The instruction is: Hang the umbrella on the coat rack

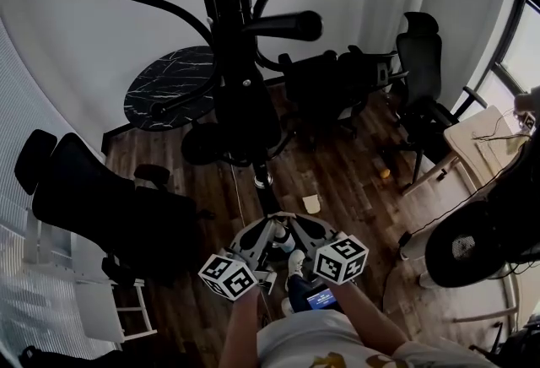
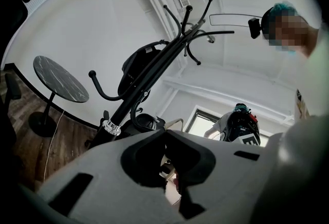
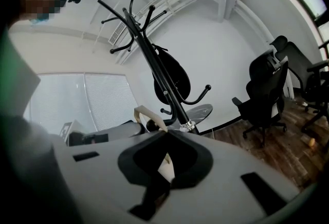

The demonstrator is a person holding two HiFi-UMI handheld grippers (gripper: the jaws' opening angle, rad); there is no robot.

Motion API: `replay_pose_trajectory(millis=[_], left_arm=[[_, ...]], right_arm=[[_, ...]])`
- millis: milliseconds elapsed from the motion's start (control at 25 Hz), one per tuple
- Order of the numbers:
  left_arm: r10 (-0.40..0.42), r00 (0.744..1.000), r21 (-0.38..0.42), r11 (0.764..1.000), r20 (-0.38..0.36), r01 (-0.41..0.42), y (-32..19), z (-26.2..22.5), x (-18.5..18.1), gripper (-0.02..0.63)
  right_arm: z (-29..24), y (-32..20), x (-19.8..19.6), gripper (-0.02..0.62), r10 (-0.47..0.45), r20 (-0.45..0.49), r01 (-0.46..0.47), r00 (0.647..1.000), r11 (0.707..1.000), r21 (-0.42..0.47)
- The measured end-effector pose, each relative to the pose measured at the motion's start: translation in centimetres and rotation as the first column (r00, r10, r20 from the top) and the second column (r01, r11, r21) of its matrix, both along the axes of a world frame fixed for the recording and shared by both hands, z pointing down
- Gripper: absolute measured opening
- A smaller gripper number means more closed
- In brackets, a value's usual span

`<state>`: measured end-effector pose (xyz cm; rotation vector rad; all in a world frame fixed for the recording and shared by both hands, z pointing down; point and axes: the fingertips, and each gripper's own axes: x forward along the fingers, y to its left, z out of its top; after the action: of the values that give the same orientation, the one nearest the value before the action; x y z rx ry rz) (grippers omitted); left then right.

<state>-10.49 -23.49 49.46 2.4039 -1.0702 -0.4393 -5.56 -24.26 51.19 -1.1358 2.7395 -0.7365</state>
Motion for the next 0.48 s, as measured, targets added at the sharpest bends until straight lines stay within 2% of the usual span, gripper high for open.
replay_pose_trajectory(millis=[480], left_arm=[[0.002, 1.0, -0.024, 1.0, 0.008, -0.002, -1.2, 1.2, -0.3, 0.021]], right_arm=[[1.2, -1.3, 0.0, 0.014, -0.002, 0.0, 0.002, 1.0, 1.0, -0.028]])
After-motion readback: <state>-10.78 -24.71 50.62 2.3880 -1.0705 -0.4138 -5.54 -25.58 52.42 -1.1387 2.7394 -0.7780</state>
